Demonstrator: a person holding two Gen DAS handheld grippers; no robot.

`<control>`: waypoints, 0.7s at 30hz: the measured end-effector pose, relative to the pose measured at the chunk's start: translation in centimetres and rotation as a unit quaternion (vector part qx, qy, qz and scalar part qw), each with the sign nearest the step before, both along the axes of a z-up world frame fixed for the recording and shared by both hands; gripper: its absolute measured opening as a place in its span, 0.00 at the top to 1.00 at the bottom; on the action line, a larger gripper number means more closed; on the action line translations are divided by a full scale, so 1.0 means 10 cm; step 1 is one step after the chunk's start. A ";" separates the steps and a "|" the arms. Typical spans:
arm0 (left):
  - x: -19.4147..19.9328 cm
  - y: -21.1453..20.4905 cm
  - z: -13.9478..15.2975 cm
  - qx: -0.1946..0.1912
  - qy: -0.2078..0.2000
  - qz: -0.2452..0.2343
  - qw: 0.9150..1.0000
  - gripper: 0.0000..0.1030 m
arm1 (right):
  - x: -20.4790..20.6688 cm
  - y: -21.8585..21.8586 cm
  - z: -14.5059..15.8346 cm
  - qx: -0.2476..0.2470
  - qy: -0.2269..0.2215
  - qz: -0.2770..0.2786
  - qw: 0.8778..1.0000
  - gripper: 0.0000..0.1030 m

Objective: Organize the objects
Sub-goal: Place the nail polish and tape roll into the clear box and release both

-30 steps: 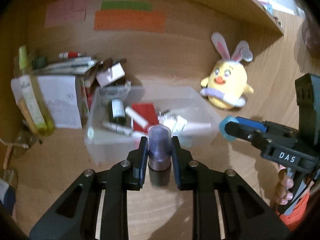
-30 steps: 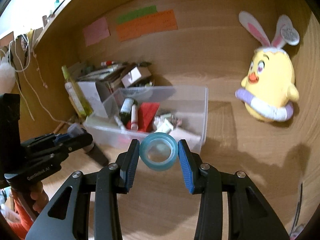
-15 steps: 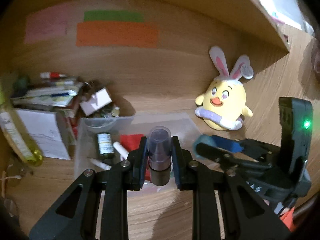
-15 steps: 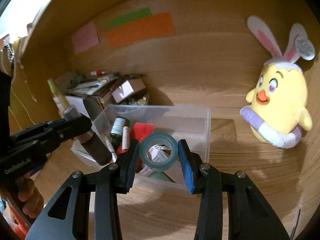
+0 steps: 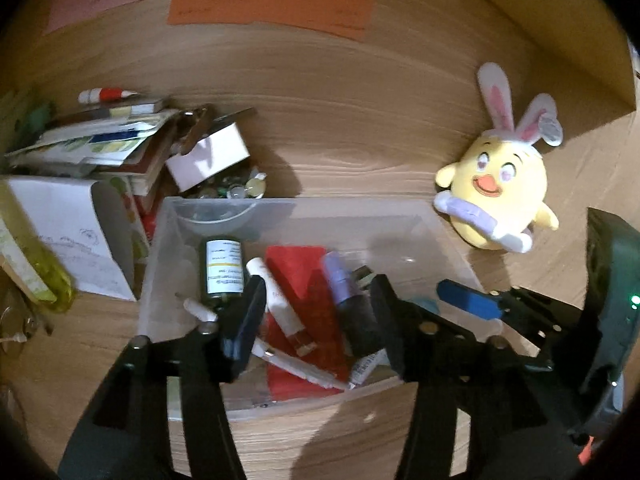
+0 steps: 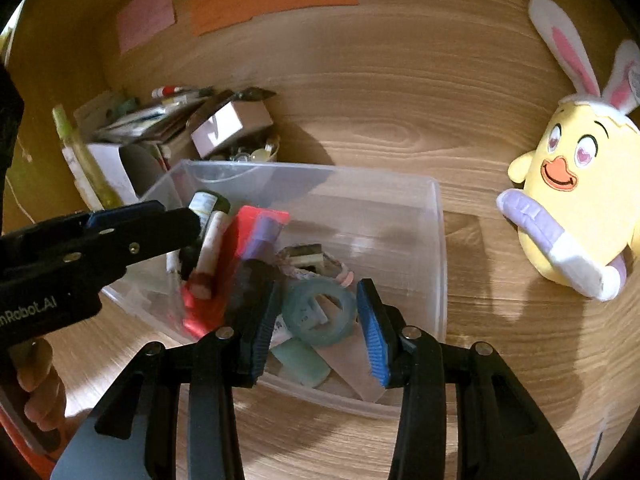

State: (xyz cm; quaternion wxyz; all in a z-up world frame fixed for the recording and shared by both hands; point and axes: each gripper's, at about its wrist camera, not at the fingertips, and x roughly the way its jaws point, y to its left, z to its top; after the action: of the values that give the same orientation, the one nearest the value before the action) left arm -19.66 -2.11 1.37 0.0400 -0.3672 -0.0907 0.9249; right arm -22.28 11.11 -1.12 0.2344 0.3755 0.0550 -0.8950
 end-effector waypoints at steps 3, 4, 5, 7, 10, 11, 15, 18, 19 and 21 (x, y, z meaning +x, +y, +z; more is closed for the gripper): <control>0.08 0.01 0.06 -0.015 0.013 0.001 1.000 0.48 | 0.08 0.00 0.07 0.003 0.014 0.003 1.000 0.61; 0.12 0.02 0.09 -0.018 0.019 0.001 1.000 0.46 | 0.10 0.00 0.09 0.001 0.017 0.004 1.000 0.61; 0.16 0.02 0.11 -0.022 0.025 0.002 0.999 0.46 | 0.13 0.01 0.12 -0.001 0.021 0.005 1.000 0.61; 0.25 0.02 0.18 -0.031 0.037 0.005 0.999 0.44 | 0.19 0.03 0.18 -0.005 0.026 0.006 1.000 0.61; 0.41 0.00 0.24 -0.038 0.053 0.009 0.998 0.35 | 0.28 0.10 0.25 -0.014 0.031 0.007 0.999 0.59; 0.46 0.00 0.26 -0.040 0.058 0.010 0.997 0.33 | 0.32 0.13 0.26 -0.017 0.033 0.007 0.999 0.56; 0.69 0.02 0.31 -0.060 0.081 0.020 0.995 0.17 | 0.49 0.26 0.32 -0.023 0.049 -0.001 0.999 0.44; 0.84 0.06 0.31 -0.072 0.091 0.023 0.993 0.08 | 0.61 0.34 0.36 -0.030 0.057 -0.004 0.998 0.35; 0.88 0.07 0.31 -0.074 0.094 0.023 0.993 0.07 | 0.66 0.37 0.37 -0.033 0.060 -0.004 0.998 0.32; 0.95 0.10 0.28 -0.080 0.095 0.024 0.992 0.07 | 0.74 0.42 0.39 -0.037 0.065 -0.005 0.997 0.25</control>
State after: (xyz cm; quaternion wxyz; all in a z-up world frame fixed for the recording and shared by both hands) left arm -10.17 -1.12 4.16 -0.0035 -0.2775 -0.0213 0.9605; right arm -14.83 15.32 2.73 0.2397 0.3076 0.0348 -0.9202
